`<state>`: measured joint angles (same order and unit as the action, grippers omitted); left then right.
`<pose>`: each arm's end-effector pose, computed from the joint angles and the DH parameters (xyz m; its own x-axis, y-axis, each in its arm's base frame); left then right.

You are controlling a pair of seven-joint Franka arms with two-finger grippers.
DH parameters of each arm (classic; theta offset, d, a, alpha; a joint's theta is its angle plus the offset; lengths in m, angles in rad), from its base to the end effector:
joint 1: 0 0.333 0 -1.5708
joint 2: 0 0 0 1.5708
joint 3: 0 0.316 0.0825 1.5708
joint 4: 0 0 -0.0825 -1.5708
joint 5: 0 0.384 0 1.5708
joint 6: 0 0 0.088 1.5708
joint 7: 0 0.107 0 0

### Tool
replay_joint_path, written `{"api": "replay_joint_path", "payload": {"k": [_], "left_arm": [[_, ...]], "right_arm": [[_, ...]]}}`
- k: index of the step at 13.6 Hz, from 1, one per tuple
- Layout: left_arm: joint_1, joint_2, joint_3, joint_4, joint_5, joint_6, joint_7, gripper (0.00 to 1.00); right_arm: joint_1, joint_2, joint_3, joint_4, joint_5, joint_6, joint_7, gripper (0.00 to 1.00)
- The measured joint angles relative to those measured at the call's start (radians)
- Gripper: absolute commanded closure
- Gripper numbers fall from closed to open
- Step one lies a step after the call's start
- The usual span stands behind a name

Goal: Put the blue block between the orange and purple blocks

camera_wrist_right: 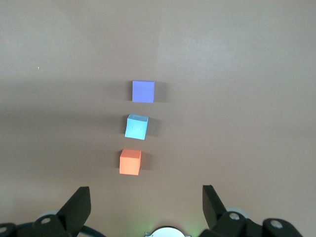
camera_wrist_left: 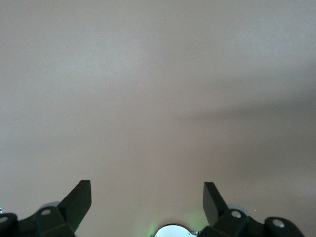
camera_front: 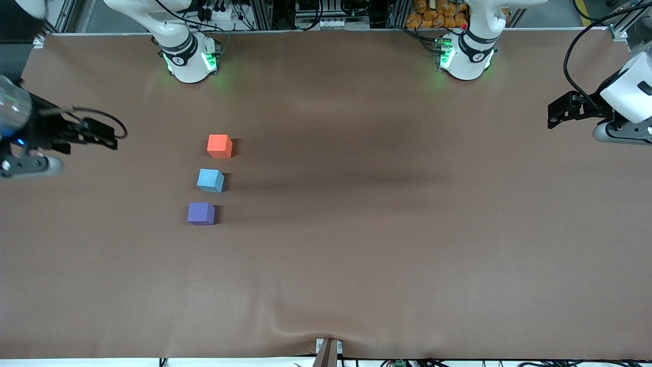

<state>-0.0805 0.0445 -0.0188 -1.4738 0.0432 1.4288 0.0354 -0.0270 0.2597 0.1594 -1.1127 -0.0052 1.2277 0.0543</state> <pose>0.5515 -0.0495 0.6332 0.9876 -0.1279 -0.0907 -0.1318 -0.9905 -0.0391 0.5887 0.0613 0.6568 0.9869 0.0755 -0.1428 0.0722 -0.9970 -0.0280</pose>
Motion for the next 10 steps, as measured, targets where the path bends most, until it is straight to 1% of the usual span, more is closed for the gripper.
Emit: {"api": "replay_joint_path", "payload": {"k": [1,3,4,5,6,8,9,10], "left_arm": [[0.002,0.003,0.001,0.000,0.000,0.002,0.000,0.00],[0.004,0.006,0.004,0.000,0.000,0.005,0.000,0.00],[0.004,0.007,0.004,0.000,0.000,0.006,0.000,0.00],[0.004,0.007,0.005,0.000,0.000,0.006,0.000,0.00],[0.004,0.007,0.005,0.000,0.000,0.007,-0.001,0.00],[0.003,0.007,0.004,0.000,0.000,0.012,-0.002,0.00],[0.003,0.007,0.004,0.000,0.000,0.015,-0.002,0.00],[0.003,0.007,0.004,0.000,0.000,0.017,-0.002,0.00]], "right_arm": [[-0.022,-0.016,0.007,0.003,0.000,-0.022,0.000,0.00],[-0.045,-0.063,-0.007,0.000,0.001,-0.042,0.000,0.00],[-0.046,-0.092,-0.025,-0.020,0.003,-0.039,0.000,0.00],[-0.046,-0.126,-0.037,-0.062,0.004,-0.015,0.000,0.00],[-0.045,-0.171,-0.044,-0.134,0.004,0.044,0.000,0.00],[-0.043,-0.282,-0.047,-0.331,0.005,0.183,0.000,0.00],[-0.043,-0.326,-0.048,-0.403,0.004,0.217,0.000,0.00],[-0.043,-0.356,-0.051,-0.446,0.004,0.233,0.000,0.00]]}}
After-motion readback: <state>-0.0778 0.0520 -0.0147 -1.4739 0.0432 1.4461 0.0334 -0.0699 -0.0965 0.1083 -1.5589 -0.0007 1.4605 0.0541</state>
